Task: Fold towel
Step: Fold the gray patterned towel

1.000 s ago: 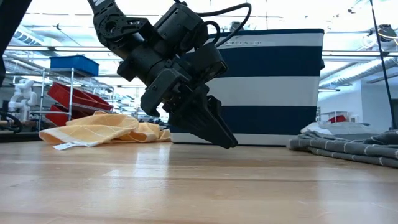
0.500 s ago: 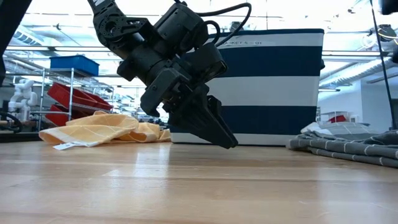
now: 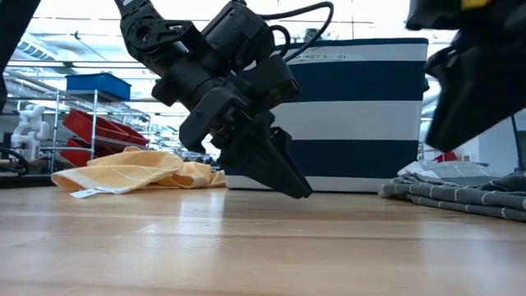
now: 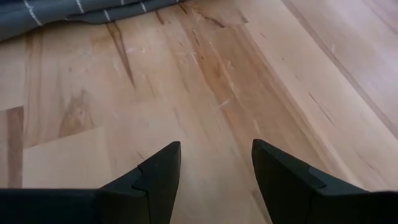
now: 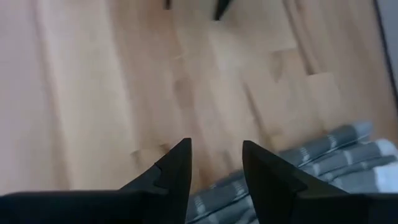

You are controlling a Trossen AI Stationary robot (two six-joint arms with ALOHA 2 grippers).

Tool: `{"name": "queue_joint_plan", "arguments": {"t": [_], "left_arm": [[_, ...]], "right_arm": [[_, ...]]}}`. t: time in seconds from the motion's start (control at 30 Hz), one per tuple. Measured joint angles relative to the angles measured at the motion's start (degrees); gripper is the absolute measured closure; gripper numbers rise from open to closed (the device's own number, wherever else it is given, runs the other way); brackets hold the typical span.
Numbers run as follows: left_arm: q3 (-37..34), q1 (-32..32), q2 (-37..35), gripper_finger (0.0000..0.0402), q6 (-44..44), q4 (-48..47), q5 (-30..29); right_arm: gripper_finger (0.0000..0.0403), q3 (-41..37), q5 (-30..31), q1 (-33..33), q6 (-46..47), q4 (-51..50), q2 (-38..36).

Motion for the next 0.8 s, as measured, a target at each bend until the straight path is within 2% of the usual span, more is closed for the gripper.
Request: {"name": "queue_joint_plan", "arguments": {"t": [0.3,0.5,0.8], "left_arm": [[0.02,-0.73,0.00,0.0197,0.03,-2.46,0.10],[0.02,-0.76,0.00,0.0197,0.04,-2.63,0.13],[0.02,-0.76,0.00,0.0197,0.03,-2.64,0.11]], "right_arm": [[0.0273,-5.56,-0.68,-4.51,-2.34,2.27,-0.01],[0.0273,-9.37,-4.82,-5.93,-4.29,7.44,-0.01],[0.0273,-10.53,-8.65,-5.69,-2.68,2.37,-0.12]]}}
